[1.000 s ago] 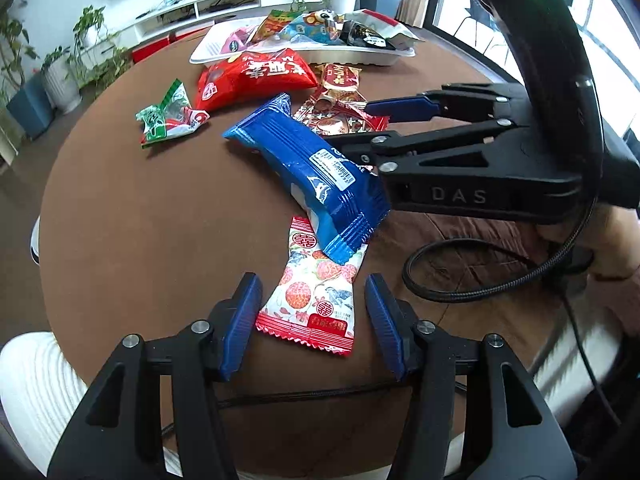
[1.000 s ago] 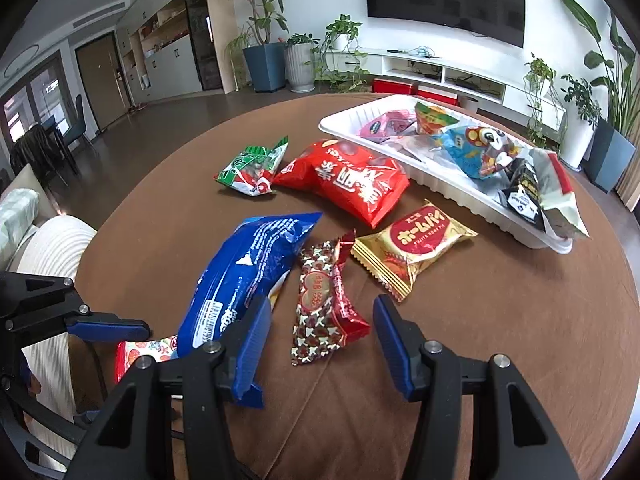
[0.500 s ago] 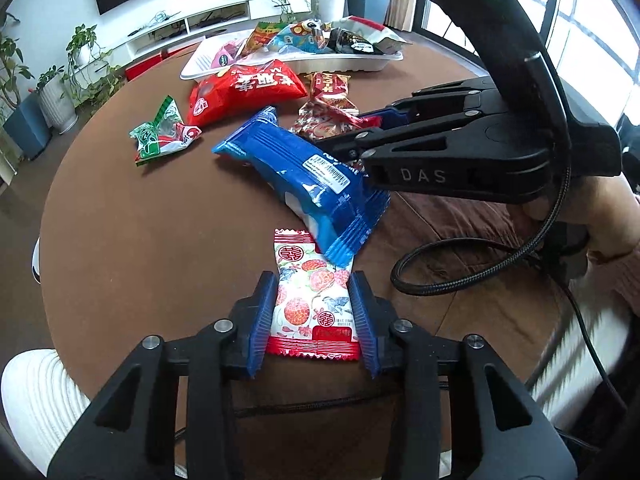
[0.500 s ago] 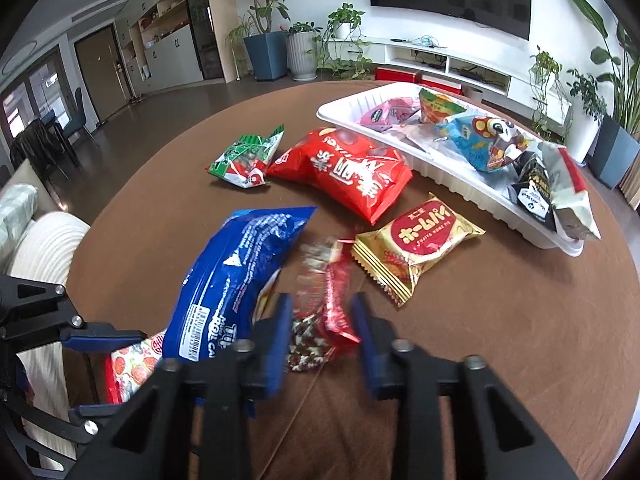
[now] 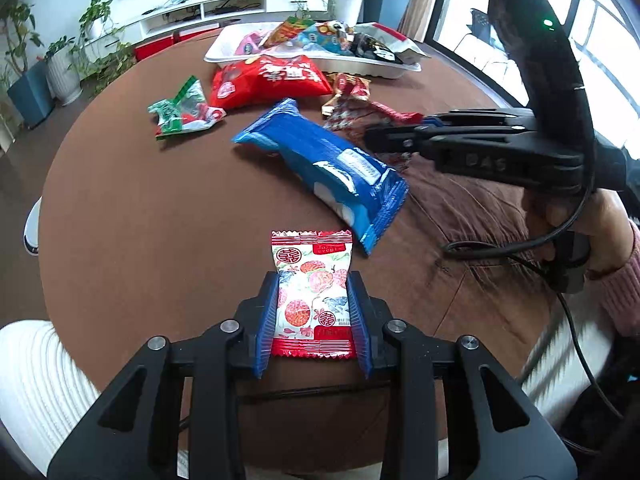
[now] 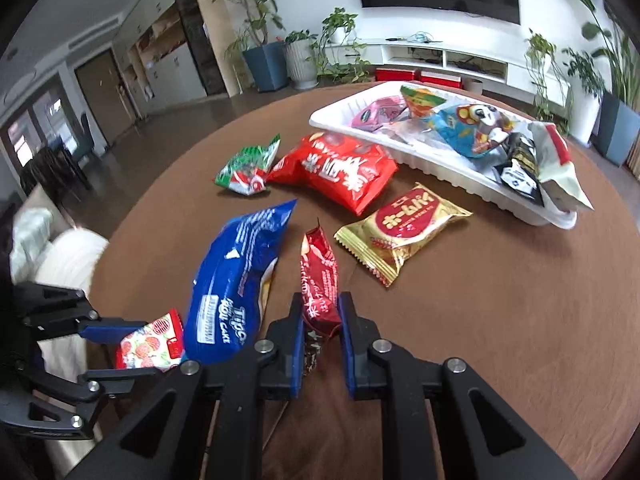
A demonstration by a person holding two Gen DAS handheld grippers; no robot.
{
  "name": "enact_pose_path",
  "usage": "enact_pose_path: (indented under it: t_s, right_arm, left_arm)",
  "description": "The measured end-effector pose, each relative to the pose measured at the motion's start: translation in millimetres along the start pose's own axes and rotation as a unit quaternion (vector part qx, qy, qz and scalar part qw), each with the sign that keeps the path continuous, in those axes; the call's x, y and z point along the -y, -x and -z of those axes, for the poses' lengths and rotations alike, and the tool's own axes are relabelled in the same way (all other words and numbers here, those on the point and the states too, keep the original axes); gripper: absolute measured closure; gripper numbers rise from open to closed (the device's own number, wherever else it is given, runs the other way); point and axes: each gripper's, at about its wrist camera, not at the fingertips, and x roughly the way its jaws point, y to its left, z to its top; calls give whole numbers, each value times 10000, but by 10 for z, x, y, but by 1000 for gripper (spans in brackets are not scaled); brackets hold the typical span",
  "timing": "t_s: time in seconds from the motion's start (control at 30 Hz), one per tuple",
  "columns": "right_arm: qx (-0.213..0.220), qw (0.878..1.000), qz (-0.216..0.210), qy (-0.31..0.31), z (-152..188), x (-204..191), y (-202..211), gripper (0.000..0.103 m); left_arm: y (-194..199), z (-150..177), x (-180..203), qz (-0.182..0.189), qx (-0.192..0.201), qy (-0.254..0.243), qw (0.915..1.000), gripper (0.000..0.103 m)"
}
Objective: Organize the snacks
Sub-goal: 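Grasp the red-white biscuit packet with the left gripper while the right grasps the red candy, then carry both packets over the white tray with both grippers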
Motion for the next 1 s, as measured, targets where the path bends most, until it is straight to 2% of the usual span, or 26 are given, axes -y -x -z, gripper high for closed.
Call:
enact_pose_path:
  t_s: [0.23, 0.57, 1.0]
  right_arm:
    - [199, 9987, -266, -382, -45, 91, 152, 86]
    - [454, 9931, -570, -914, -147, 278, 274, 86]
    - [770, 9891, -447, -1174, -570, 619, 288, 86]
  left_arm:
    - [139, -65, -142, 105, 174, 269, 9994, 72]
    - [273, -439, -308, 188, 487, 492, 9974, 72]
    - [150, -1138, -377, 333, 642, 520, 9960, 72]
